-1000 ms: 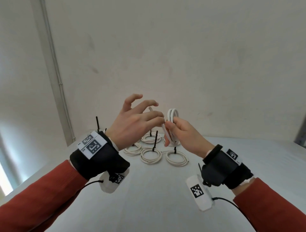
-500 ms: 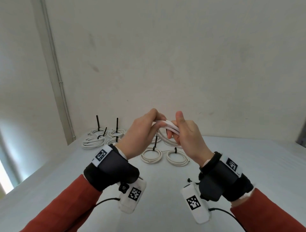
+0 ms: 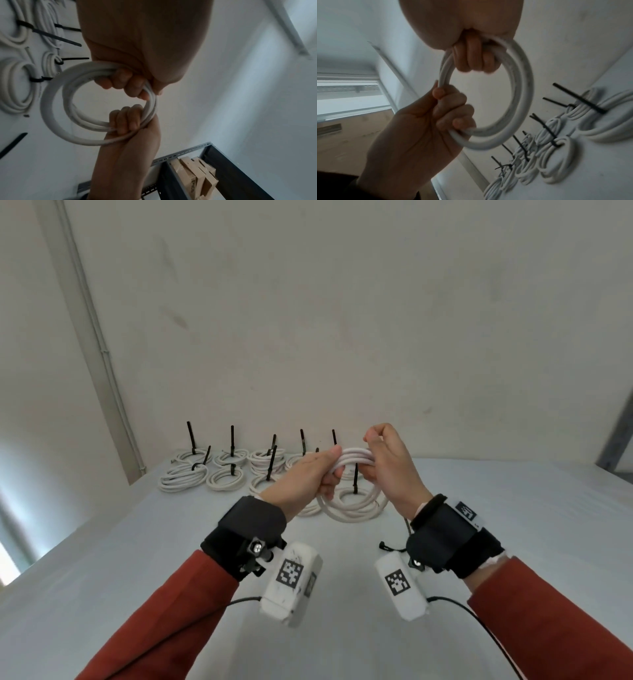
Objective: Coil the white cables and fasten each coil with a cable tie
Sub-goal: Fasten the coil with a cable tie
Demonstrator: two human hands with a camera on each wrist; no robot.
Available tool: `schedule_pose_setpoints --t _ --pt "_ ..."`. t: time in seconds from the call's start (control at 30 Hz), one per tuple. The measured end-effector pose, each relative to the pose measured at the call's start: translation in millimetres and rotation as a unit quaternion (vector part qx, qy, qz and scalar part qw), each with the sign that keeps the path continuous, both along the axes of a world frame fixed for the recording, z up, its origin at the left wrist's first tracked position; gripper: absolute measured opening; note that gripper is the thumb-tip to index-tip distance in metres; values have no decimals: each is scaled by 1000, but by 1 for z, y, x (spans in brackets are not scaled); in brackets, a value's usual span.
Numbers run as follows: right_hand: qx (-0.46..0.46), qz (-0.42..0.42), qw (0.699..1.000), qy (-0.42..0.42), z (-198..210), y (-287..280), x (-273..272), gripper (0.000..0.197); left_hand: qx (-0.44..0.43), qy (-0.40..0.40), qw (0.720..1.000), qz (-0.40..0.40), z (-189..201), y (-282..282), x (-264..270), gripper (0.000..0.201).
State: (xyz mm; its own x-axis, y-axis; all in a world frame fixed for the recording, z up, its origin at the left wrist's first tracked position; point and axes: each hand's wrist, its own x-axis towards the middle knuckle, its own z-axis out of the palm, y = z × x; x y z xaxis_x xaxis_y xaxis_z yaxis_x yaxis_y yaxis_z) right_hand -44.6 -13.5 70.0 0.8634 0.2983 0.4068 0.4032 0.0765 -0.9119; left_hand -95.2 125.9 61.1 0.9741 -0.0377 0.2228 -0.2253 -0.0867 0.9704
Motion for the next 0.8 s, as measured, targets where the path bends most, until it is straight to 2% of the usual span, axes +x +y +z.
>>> schedule_pose_setpoints --t 0.07,0.13,0.2,0.23,0.3,0.37,0.43,0.5,0.57,0.63,0.7,0.8 --pt "-60 -11 998 5 -7 -7 10 14 -31 17 999 25 -6 4 6 43" --pt "-139 -57 989 11 -16 -20 22 15 -60 37 996 59 -11 12 12 44" --pt "-276 -82 957 -15 -30 -36 34 14 -88 60 990 88 -15 22 15 44" --pt "-373 -68 925 -35 -36 -42 36 14 -102 70 988 96 -17 27 17 43" --pt "-550 -15 833 -67 -48 -50 35 17 -117 82 984 107 -20 34 20 42" --pt "-658 13 749 -80 -57 -51 28 25 -126 85 981 122 -22 38 24 41" --pt "-705 28 702 -98 -65 -48 24 22 -131 86 978 139 -22 39 27 40" --pt "-716 38 687 -118 -70 -45 23 15 -134 87 974 157 -21 38 30 40" --pt "-704 45 697 -132 -69 -45 23 10 -135 86 971 177 -21 37 34 40" --pt "-662 49 736 -136 -60 -48 23 8 -118 79 971 192 -22 36 38 42" --pt "-578 48 805 -125 -43 -53 21 8 -108 70 969 209 -23 36 40 42" --pt "-407 47 908 -86 -6 -62 11 11 -110 58 962 244 -27 38 43 42"
